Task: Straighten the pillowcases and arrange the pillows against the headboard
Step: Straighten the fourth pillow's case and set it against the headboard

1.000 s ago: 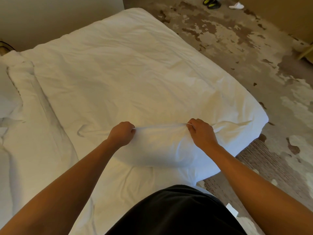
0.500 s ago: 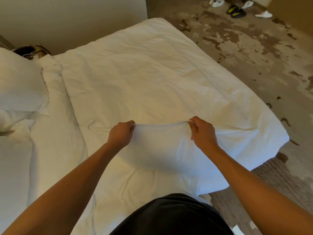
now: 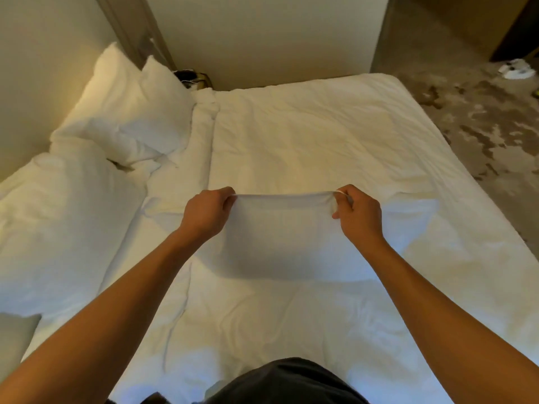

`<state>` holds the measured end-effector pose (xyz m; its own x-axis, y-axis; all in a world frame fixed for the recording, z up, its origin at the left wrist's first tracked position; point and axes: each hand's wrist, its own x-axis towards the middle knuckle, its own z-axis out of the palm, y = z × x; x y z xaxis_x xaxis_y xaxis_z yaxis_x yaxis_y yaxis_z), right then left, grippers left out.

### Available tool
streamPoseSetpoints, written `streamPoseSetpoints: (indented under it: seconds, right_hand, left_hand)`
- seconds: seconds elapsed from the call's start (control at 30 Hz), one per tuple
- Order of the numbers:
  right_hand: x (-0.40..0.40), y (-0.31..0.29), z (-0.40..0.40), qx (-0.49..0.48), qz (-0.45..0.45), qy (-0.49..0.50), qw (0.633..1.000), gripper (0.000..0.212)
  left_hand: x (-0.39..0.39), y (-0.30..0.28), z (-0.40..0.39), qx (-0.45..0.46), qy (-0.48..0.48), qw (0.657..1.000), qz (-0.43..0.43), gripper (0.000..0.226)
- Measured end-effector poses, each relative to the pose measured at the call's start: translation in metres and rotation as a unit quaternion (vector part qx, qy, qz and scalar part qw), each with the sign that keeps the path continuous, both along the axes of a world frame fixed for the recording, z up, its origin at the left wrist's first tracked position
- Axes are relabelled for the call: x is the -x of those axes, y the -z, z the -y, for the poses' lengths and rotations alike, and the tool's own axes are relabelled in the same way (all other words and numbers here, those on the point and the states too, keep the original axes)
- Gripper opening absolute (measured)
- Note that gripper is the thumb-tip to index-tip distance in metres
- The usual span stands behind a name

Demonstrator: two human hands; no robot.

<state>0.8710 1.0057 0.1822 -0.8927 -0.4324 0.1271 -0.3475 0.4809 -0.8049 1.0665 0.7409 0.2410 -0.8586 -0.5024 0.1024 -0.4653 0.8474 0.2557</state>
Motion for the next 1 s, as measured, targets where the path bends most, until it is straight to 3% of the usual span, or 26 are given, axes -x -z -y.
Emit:
streamPoseSetpoints:
  seconds: [0.23,0.5,0.8,1.0]
  right_hand:
    - [-0.038,-0.026,0.107,0.021,0.005,-0.137,0.990,0.025]
    - [-0.118,-0.037,0.211,0.019,-0.030,-0.230,0.973,0.026]
    - [-0.203,0.043,0.277,-0.170,-0.099,-0.314,0.929,0.029]
    - [-0.210,0.073,0.301,-0.254,-0.128,-0.322,0.903,0.036]
  left_hand:
    - [-0.106,-0.025,0.036,0.026,-0.155,0.987,-0.030,0.027]
    - [-0.225,-0.032,0.072,0.027,-0.265,0.962,-0.060,0.024]
    - [-0.325,0.075,0.110,-0.116,-0.317,0.941,-0.022,0.026]
    - [-0.347,0.124,0.151,-0.208,-0.299,0.929,-0.066,0.036]
